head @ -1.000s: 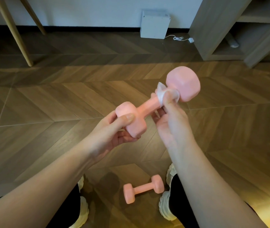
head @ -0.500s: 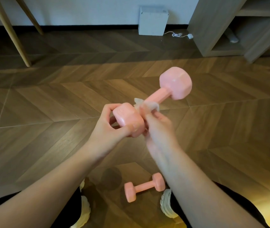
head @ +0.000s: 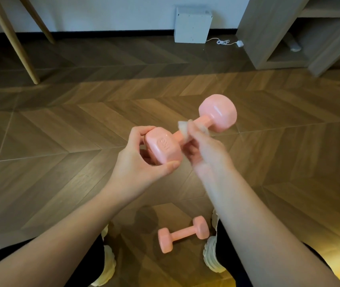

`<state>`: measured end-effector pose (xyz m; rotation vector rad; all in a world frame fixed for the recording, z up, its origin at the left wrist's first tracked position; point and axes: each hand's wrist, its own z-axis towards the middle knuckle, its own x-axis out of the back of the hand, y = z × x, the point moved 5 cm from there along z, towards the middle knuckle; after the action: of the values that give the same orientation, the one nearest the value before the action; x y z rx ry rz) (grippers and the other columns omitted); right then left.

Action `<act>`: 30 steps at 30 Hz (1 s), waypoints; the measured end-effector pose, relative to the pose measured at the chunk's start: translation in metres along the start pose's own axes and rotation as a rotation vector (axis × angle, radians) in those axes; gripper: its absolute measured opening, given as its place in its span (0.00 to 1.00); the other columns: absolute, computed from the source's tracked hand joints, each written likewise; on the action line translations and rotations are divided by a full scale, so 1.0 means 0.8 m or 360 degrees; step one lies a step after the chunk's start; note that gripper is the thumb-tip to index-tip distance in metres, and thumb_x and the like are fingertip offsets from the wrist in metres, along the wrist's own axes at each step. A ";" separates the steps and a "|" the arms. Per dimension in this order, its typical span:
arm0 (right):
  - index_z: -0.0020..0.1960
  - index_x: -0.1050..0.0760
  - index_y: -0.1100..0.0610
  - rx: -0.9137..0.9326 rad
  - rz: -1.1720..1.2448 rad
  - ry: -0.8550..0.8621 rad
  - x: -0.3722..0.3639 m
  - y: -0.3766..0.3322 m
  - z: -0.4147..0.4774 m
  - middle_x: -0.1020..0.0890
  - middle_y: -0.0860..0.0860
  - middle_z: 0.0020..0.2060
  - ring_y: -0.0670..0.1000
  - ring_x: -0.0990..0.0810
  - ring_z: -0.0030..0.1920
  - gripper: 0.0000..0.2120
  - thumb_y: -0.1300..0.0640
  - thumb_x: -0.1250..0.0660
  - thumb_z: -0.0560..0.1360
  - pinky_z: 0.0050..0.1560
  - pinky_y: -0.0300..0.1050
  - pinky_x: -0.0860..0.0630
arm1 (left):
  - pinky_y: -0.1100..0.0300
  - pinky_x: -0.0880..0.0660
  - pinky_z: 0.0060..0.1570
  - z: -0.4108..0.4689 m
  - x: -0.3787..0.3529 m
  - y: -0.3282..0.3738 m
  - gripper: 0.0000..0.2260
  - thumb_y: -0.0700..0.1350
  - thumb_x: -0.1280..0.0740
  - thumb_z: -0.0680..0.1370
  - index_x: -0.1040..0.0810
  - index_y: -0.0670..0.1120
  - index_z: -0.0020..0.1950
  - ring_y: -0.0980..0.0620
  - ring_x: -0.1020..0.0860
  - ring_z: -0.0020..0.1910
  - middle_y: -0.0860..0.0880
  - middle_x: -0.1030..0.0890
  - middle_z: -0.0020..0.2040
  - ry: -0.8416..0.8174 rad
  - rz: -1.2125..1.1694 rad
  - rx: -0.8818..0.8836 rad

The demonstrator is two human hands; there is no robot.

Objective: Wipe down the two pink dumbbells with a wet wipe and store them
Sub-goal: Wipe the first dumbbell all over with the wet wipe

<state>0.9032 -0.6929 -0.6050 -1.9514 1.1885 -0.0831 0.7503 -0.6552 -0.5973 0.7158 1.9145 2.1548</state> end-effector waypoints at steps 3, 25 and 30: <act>0.59 0.23 0.60 0.0054 0.0190 0.0123 0.011 -0.026 0.015 0.17 0.59 0.58 0.54 0.18 0.57 0.13 0.59 0.28 0.76 0.65 0.53 0.25 | 0.69 0.23 0.45 -0.002 -0.001 0.003 0.32 0.59 0.22 0.62 0.32 0.62 0.62 0.60 0.21 0.56 0.65 0.24 0.57 -0.0018 0.0093 -0.0067; 0.52 0.23 0.60 0.0144 0.0162 -0.0150 -0.001 -0.027 0.018 0.13 0.55 0.40 0.51 0.13 0.42 0.09 0.55 0.30 0.76 0.50 0.48 0.18 | 0.57 0.22 0.38 -0.026 -0.043 -0.014 0.33 0.67 0.34 0.68 0.23 0.45 0.64 0.46 0.19 0.42 0.40 0.19 0.47 -0.0693 -0.1310 0.1306; 0.55 0.22 0.61 0.0142 0.0159 -0.0205 -0.002 -0.032 0.015 0.13 0.56 0.42 0.51 0.13 0.45 0.08 0.58 0.33 0.79 0.56 0.49 0.20 | 0.50 0.17 0.48 -0.012 -0.038 -0.014 0.27 0.57 0.32 0.71 0.27 0.44 0.65 0.39 0.16 0.47 0.35 0.19 0.51 -0.0566 -0.1363 0.1206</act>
<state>0.9262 -0.6790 -0.5952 -1.7896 1.1754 0.0405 0.7705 -0.6749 -0.6162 0.2318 2.2194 0.7473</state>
